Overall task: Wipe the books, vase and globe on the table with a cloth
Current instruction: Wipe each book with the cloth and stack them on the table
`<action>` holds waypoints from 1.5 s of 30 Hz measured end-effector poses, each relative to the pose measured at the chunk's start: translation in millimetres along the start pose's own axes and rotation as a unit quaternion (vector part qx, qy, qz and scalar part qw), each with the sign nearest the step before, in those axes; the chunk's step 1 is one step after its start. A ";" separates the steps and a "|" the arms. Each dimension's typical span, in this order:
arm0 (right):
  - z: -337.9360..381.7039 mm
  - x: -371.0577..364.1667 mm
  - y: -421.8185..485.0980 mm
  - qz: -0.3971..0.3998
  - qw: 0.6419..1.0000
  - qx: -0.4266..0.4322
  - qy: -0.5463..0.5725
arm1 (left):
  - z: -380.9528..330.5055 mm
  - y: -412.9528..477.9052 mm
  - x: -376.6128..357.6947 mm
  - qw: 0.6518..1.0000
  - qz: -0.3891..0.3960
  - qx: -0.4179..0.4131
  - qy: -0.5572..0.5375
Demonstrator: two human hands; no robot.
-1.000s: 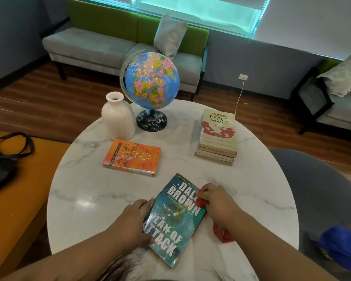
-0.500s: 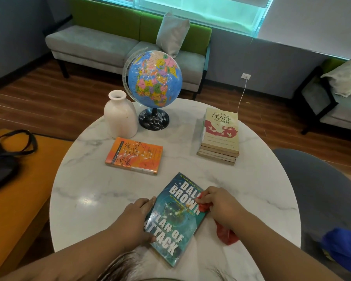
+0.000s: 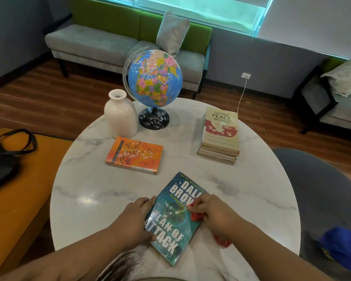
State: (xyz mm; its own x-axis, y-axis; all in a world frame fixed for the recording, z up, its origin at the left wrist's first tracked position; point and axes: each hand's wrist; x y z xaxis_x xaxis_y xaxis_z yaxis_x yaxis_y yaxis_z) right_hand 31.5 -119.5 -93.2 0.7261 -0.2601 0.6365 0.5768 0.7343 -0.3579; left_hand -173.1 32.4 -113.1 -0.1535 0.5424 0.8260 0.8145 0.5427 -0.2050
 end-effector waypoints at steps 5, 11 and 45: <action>-4.3 -0.9 4.8 -0.069 0.998 -0.011 0.010 | -0.6 0.1 0.6 1.000 -0.002 -0.001 -0.002; 1.5 -5.5 -1.0 -0.077 0.997 0.014 0.000 | -1.9 -1.1 1.8 1.000 -0.005 -0.008 -0.001; -10.7 -18.4 -27.2 -0.040 0.973 0.142 -0.178 | 1.1 0.1 -1.4 1.000 0.001 -0.004 0.001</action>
State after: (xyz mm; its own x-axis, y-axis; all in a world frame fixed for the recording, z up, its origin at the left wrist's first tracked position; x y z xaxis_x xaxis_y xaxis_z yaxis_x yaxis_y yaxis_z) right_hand 6.5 -141.4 -102.5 0.4781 -0.1262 0.8692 0.4625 0.8775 -0.1270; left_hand -173.4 32.4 -114.9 -0.1500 0.5422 0.8268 0.8192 0.5364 -0.2031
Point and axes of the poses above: each hand's wrist, its own y-axis towards the middle knuckle, its own x-axis out of the back of the hand, z = x × y, and after that the axes turned 11 degrees about -z, right-handed
